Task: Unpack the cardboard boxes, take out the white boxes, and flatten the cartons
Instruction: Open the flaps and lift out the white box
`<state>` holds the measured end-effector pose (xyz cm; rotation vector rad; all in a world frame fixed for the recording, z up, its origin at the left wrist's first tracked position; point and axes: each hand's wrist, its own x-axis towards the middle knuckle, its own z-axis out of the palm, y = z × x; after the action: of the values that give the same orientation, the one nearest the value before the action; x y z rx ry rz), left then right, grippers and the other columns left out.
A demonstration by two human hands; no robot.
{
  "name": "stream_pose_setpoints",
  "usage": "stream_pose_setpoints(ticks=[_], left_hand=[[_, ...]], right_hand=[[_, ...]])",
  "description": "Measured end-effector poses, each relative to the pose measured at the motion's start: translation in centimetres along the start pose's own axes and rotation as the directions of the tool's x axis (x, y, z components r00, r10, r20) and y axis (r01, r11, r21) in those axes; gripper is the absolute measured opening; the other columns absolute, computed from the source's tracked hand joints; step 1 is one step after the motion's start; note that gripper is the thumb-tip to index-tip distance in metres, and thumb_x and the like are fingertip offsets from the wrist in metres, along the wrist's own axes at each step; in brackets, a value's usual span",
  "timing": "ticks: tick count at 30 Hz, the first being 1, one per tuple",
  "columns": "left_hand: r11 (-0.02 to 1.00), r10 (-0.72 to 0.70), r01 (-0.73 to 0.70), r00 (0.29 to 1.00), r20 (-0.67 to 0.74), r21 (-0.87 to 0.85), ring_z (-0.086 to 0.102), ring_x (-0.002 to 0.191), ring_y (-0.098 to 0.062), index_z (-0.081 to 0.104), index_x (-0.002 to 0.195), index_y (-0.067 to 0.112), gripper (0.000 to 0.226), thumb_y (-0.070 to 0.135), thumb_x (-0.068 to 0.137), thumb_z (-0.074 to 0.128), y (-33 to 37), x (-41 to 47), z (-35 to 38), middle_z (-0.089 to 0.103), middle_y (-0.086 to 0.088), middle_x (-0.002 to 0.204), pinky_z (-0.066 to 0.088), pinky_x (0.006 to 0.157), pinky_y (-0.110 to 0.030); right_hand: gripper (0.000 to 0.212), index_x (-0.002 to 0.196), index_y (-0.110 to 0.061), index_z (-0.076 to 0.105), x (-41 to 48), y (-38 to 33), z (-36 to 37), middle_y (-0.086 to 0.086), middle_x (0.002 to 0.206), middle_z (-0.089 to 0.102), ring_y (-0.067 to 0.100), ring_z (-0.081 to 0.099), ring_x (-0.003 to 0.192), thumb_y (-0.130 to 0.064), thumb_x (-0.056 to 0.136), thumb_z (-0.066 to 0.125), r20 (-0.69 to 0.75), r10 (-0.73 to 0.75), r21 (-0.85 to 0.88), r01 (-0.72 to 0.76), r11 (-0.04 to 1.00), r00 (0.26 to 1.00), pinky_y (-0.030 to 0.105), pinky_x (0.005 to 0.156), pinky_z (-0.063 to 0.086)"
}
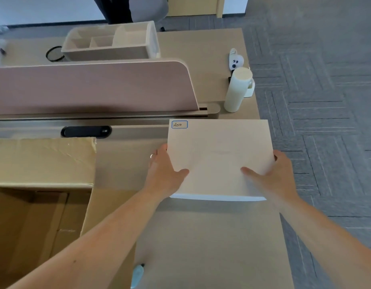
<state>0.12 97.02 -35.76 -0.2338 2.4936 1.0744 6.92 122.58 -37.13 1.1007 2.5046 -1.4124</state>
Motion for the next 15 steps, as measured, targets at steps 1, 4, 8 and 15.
stream_pose_setpoints(ticks=[1, 4, 8, 15], left_hand=[[1.000, -0.006, 0.006, 1.000, -0.002, 0.001, 0.046, 0.129, -0.023, 0.041, 0.141, 0.021, 0.071, 0.021, 0.081, 0.079, 0.2, 0.3, 0.1, 0.046, 0.002, 0.129, 0.045, 0.098, -0.036], [1.000, -0.017, 0.017, 1.000, -0.013, 0.003, 0.046, 0.128, -0.022, 0.040, 0.143, 0.021, 0.073, 0.022, 0.081, 0.080, 0.3, 0.8, 0.5, 0.045, 0.000, 0.132, 0.044, 0.093, -0.034], [1.000, -0.013, 0.013, 1.000, -0.020, 0.007, 0.047, 0.126, -0.021, 0.039, 0.143, 0.021, 0.075, 0.024, 0.080, 0.081, 0.0, 1.1, 0.7, 0.045, 0.001, 0.131, 0.040, 0.090, -0.031], [0.996, -0.002, -0.004, 0.998, 0.068, 0.094, 0.043, 0.134, -0.023, 0.040, 0.145, 0.016, 0.075, 0.025, 0.083, 0.080, 0.6, 1.1, -0.2, 0.043, -0.005, 0.144, 0.041, 0.099, -0.032]], right_hand=[[0.081, 0.132, -0.012, 0.052, 0.6, -0.1, 0.0, 0.010, 0.131, 0.059, 0.035, 0.054, 0.126, -0.030, 0.064, 0.092, 0.006, -0.005, -0.006, 0.005, 1.000, 1.000, 0.057, 0.103, 0.049], [0.088, 0.140, -0.013, 0.046, 1.8, -0.1, -0.1, 0.008, 0.135, 0.055, 0.034, 0.051, 0.129, -0.028, 0.066, 0.093, 0.017, -0.004, -0.006, 0.005, 1.000, 1.000, 0.056, 0.106, 0.047], [0.092, 0.142, -0.015, 0.044, 2.2, 0.3, 0.0, 0.007, 0.136, 0.054, 0.034, 0.051, 0.130, -0.028, 0.066, 0.094, 0.010, -0.009, -0.002, 0.009, 1.000, 1.000, 0.056, 0.107, 0.047], [0.089, 0.145, -0.013, 0.040, 1.4, -0.4, -0.4, 0.010, 0.146, 0.045, 0.033, 0.042, 0.137, -0.030, 0.074, 0.090, 0.034, -0.014, -0.070, 0.016, 0.997, 0.999, 0.053, 0.112, 0.041]])
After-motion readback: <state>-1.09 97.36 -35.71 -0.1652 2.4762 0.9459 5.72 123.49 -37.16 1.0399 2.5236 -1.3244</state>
